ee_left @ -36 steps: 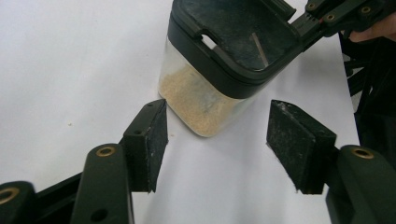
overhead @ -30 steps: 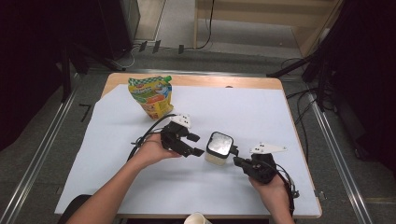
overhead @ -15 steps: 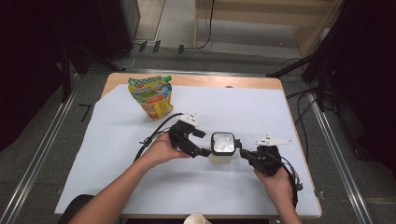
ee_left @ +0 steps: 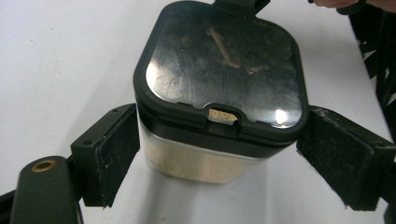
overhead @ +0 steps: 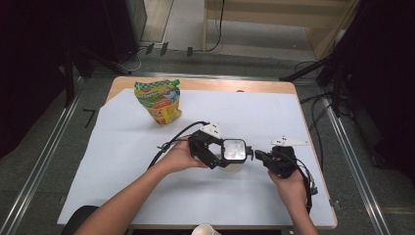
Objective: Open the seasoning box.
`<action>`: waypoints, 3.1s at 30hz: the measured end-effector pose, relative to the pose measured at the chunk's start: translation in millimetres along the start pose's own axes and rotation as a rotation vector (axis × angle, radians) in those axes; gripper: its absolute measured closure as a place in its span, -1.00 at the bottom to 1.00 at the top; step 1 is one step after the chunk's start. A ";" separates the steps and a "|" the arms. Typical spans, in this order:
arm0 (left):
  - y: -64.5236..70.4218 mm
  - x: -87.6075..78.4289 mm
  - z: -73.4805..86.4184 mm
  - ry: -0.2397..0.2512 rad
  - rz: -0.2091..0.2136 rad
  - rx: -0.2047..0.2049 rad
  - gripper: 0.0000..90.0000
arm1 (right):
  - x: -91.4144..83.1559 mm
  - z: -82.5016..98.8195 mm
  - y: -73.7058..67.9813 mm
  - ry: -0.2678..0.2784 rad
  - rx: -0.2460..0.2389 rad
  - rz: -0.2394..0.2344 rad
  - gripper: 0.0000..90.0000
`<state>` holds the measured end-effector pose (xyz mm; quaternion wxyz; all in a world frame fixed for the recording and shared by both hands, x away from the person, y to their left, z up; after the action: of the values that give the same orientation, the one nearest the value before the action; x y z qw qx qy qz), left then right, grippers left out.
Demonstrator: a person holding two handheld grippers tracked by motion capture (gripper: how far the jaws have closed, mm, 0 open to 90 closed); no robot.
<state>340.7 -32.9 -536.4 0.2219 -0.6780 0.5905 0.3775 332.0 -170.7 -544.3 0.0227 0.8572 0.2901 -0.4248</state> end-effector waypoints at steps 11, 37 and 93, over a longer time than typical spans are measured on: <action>0.7 2.3 -5.1 0.015 -0.040 0.031 -0.67 | 5.7 2.0 -0.3 -0.017 -0.002 0.022 1.00; 6.3 -6.3 -16.1 0.012 -0.051 0.063 -0.63 | 4.6 2.4 -2.9 -0.018 0.004 0.025 1.00; 41.8 -24.5 -62.4 0.006 0.093 0.031 0.66 | 2.3 3.0 -8.9 -0.011 0.003 -0.006 1.00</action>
<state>315.3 -72.5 -472.9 0.2130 -0.6473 0.6278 0.3762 326.3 -163.0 -546.1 0.0218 0.8539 0.2918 -0.4303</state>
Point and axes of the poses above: each handheld gripper's, and its own axes: x roughly forward along the jaws, z roughly out of its underside, y roughly to its right, the point moved 10 cm from there along x, roughly forward along the jaws, and after that the axes turned 8 degrees about -y, right-handed, at the moved point
